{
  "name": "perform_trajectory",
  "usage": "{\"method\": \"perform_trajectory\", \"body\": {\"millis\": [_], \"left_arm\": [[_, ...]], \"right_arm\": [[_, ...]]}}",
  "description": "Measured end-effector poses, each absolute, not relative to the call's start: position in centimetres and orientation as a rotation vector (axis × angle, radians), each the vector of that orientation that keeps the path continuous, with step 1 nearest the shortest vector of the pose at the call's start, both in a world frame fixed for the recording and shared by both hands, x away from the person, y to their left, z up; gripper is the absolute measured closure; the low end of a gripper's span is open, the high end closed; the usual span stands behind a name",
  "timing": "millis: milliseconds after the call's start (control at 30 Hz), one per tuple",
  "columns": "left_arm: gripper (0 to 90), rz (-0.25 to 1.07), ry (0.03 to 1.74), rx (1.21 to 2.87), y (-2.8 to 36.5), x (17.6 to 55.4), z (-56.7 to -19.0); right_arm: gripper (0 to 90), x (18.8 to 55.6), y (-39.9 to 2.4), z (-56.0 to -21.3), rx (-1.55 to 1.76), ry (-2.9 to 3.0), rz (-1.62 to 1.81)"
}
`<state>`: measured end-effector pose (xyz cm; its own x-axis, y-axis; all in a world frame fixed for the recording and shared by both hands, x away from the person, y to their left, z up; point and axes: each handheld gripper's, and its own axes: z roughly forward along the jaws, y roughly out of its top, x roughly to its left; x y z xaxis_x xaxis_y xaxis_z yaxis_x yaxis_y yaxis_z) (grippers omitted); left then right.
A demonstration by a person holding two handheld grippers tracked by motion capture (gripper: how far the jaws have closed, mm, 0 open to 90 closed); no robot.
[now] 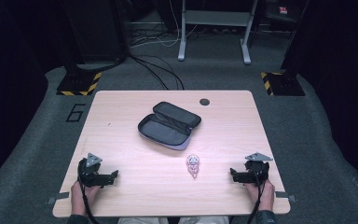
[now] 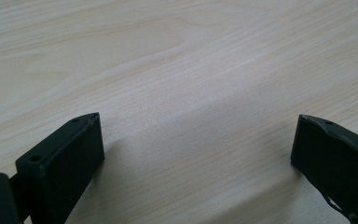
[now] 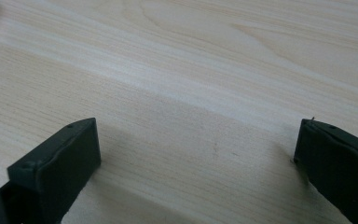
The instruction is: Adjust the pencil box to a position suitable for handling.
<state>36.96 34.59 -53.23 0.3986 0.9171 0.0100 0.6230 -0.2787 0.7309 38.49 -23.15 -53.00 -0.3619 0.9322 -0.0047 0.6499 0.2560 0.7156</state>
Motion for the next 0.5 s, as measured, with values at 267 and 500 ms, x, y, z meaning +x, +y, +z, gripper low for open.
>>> {"method": "perform_trajectory", "body": {"millis": [267, 500], "left_arm": [[2.3, 0.581, 1.312, 2.007, 34.59, 36.96, -53.23], [2.4, 0.581, 1.311, 2.008, 34.59, 36.95, -53.22]], "right_arm": [[0.0, 38.60, -23.03, -53.00, 1.458, 2.085, 0.888], [0.0, 38.52, -23.17, -52.80, 1.500, 2.070, 0.852]]}}
